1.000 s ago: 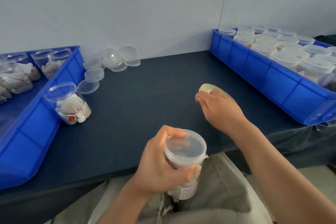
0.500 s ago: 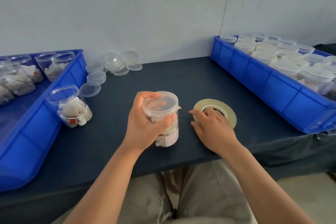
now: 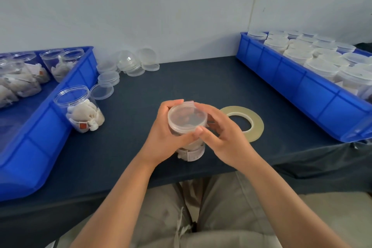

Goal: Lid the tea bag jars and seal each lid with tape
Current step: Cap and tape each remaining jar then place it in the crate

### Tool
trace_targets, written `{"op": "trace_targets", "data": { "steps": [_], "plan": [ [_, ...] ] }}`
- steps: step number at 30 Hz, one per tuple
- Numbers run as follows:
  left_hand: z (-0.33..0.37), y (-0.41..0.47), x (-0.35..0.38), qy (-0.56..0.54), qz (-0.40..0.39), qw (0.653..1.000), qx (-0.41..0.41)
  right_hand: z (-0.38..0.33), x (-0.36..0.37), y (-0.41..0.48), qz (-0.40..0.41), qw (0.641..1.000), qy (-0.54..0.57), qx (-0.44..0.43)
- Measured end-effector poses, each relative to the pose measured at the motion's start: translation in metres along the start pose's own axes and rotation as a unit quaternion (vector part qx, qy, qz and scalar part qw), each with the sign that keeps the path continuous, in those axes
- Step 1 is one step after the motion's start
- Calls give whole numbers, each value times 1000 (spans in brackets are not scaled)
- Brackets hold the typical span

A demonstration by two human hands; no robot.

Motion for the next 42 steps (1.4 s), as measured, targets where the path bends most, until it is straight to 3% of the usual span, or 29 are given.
{"op": "trace_targets", "data": {
  "steps": [10, 14, 22, 27, 35, 42],
  "plan": [
    [-6, -3, -3, -87, -2, 996, -29, 1, 2, -2, 50, 998, 32, -14],
    [-8, -1, -1, -70, -8, 997, -32, -1, 5, -3, 45, 993, 112, 17],
    [-10, 0, 3, 4, 30, 999, 11, -4, 18, -9, 95, 984, 142, 58],
    [-9, 0, 2, -16, 47, 999, 9, -3, 14, -7, 81, 979, 179, 50],
    [-6, 0, -1, -2, 73, 997, 19, 0, 15, -6, 94, 977, 183, 52],
    [-6, 0, 1, -23, 46, 999, 4, -3, 5, -5, 85, 986, 142, 28]
  ]
}}
Point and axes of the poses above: each hand's wrist, its own y-axis towards the middle knuckle, its own x-axis out of the palm, z = x × y, the point moved 5 cm from there along y, towards the middle knuckle, and after that the axes turned 8 degrees about z, right-handed, at the moved point
